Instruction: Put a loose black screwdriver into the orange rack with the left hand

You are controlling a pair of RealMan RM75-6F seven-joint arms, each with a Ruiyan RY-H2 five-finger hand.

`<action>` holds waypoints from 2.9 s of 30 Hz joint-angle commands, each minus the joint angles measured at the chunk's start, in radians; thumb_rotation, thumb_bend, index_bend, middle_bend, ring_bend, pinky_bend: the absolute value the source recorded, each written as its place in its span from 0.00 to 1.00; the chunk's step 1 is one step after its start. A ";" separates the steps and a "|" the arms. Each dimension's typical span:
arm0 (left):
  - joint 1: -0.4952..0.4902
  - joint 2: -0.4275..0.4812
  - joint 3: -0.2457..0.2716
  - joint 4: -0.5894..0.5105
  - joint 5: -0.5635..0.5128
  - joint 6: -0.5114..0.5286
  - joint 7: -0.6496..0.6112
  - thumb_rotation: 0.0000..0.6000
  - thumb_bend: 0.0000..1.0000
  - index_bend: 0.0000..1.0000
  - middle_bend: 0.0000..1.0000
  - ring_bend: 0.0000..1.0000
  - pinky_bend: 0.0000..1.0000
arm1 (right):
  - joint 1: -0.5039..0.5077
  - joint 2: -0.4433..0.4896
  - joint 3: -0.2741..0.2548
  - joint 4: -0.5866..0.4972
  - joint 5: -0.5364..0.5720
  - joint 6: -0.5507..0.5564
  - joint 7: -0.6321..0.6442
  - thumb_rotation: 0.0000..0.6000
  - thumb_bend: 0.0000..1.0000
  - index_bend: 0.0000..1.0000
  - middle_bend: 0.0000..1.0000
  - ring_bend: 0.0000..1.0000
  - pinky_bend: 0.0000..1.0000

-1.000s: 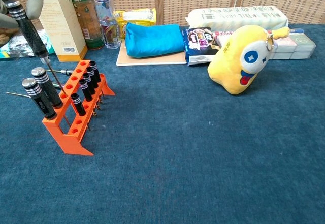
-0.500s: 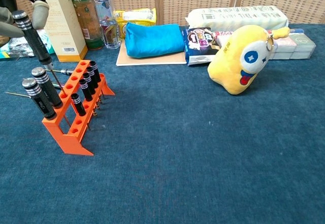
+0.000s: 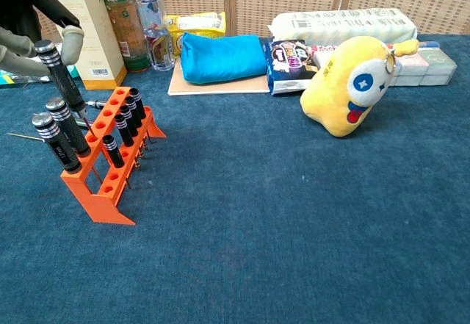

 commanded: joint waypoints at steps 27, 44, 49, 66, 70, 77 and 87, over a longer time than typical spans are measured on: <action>-0.009 -0.072 0.015 0.033 -0.096 -0.011 0.120 1.00 0.41 0.52 1.00 1.00 1.00 | 0.000 0.005 0.001 -0.002 0.002 -0.002 0.010 1.00 0.00 0.12 0.00 0.00 0.00; -0.017 -0.084 0.026 0.043 -0.133 -0.009 0.174 1.00 0.41 0.52 1.00 1.00 1.00 | 0.001 0.007 0.000 -0.004 0.000 -0.003 0.015 1.00 0.00 0.12 0.00 0.00 0.00; -0.023 -0.081 0.029 0.040 -0.153 0.004 0.197 1.00 0.41 0.52 1.00 1.00 1.00 | 0.001 0.007 0.000 -0.004 0.000 -0.004 0.013 1.00 0.00 0.12 0.00 0.00 0.00; -0.019 -0.076 0.035 0.041 -0.178 0.009 0.229 1.00 0.41 0.52 1.00 1.00 1.00 | 0.001 0.004 -0.002 -0.008 -0.002 -0.003 0.003 1.00 0.00 0.12 0.00 0.00 0.00; -0.022 -0.075 0.037 0.039 -0.183 0.008 0.239 1.00 0.41 0.52 1.00 1.00 1.00 | 0.001 0.004 -0.002 -0.010 -0.002 -0.003 0.000 1.00 0.00 0.12 0.00 0.00 0.00; -0.034 -0.086 0.051 0.047 -0.205 0.004 0.266 1.00 0.41 0.52 1.00 1.00 1.00 | 0.001 0.005 -0.001 -0.010 -0.001 -0.003 0.004 1.00 0.00 0.12 0.00 0.00 0.00; -0.048 -0.081 0.064 0.038 -0.234 0.007 0.296 1.00 0.41 0.52 1.00 1.00 1.00 | 0.001 0.006 -0.001 -0.012 -0.001 -0.003 0.005 1.00 0.00 0.12 0.00 0.00 0.00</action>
